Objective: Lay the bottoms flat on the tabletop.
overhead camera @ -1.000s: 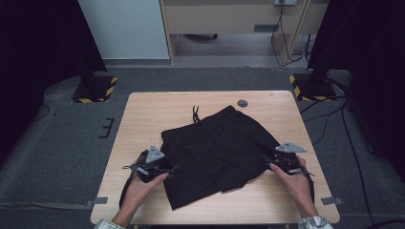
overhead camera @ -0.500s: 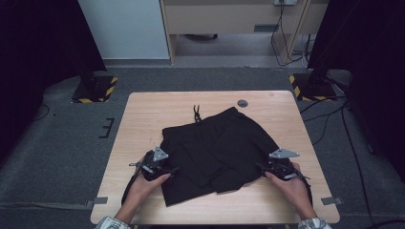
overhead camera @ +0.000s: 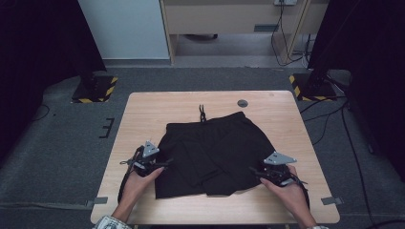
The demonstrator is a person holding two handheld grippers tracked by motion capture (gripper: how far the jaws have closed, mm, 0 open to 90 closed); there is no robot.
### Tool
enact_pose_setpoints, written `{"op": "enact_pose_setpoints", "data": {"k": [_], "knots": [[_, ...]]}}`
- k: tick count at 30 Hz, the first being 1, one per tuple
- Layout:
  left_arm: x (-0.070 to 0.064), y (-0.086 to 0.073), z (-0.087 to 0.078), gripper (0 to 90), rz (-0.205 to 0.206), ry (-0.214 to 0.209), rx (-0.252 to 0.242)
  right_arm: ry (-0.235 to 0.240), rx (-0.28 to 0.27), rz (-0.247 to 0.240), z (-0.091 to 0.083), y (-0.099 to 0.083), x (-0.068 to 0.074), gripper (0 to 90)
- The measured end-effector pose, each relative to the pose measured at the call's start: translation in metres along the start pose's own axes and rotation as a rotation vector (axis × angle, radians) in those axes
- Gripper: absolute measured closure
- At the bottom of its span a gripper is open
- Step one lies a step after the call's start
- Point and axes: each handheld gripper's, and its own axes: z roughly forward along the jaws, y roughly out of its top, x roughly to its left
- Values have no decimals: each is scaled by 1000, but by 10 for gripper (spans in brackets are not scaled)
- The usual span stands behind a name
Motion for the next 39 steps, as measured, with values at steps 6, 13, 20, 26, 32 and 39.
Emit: {"op": "enact_pose_setpoints", "data": {"k": [6,13,20,26,32,39], "knots": [[-4,-1,19,263,38,-17,66,-41,74,49,24,-4,-12,521],[-1,-3,18,261,34,-3,56,1,80,47,14,-10,3,529],[13,-4,6,248,-14,58,31,86,134,-21,-1,-14,31,521],[17,3,-27,263,-48,115,-104,48,24,-9,-14,3,22,392],[-2,13,-35,308,1,100,-145,-42,-27,45,-30,10,-1,403],[-21,15,-5,308,80,66,-37,-39,-1,77,-43,7,-9,397]]}}
